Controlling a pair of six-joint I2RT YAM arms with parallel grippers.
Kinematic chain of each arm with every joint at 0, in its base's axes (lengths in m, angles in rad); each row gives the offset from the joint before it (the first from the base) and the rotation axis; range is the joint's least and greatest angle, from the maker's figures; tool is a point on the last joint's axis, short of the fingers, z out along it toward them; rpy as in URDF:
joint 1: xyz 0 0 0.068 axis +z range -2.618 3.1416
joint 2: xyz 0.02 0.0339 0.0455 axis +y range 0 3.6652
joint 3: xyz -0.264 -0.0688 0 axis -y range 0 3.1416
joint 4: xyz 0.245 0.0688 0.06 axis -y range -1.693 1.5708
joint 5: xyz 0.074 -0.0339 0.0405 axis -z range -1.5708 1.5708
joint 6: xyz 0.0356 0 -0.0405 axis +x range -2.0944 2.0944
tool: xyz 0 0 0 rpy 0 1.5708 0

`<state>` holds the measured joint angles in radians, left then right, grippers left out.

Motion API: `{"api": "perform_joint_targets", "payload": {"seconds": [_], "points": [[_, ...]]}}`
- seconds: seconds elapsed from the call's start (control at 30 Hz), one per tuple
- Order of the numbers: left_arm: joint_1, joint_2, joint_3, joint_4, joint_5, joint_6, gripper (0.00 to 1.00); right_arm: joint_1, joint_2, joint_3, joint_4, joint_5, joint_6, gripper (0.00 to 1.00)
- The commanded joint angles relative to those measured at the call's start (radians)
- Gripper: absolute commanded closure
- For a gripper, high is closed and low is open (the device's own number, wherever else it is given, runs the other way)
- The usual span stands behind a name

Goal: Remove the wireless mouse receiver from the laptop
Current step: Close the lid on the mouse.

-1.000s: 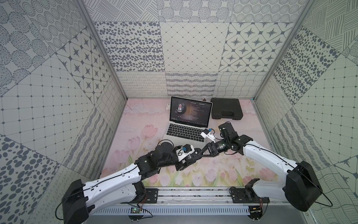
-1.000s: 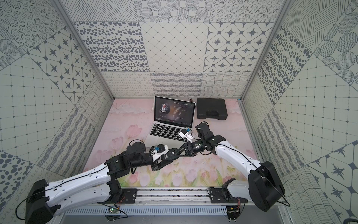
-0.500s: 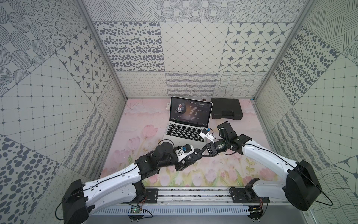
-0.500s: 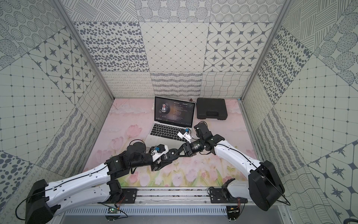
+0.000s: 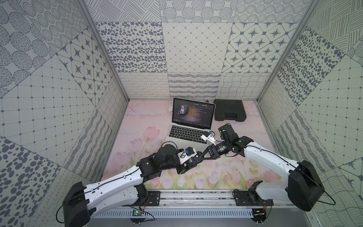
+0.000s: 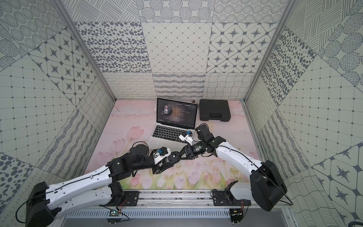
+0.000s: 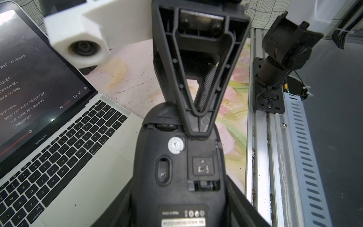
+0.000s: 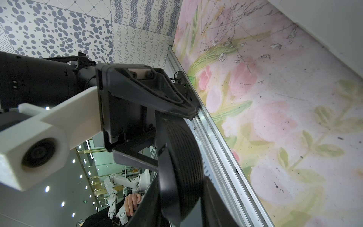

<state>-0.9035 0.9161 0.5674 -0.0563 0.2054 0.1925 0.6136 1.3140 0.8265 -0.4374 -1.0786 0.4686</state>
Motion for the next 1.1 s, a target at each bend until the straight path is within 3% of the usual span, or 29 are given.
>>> {"api": "perform_joint_targets", "payload": {"seconds": [0.0,0.37,0.7,1.07], "points": [[-0.001,0.005,0.022,0.177,0.048,-0.019,0.90,0.041,0.024,0.037,0.063,0.018,-0.005,0.70],[0.000,0.004,0.025,0.190,0.056,-0.021,1.00,0.056,0.042,0.053,0.061,0.035,-0.001,0.66],[-0.002,-0.010,0.025,0.187,0.048,-0.020,1.00,0.070,0.055,0.067,0.061,0.045,-0.007,0.56],[-0.002,-0.032,0.023,0.179,0.037,-0.021,1.00,0.070,0.058,0.062,0.061,0.079,-0.007,0.79]]}}
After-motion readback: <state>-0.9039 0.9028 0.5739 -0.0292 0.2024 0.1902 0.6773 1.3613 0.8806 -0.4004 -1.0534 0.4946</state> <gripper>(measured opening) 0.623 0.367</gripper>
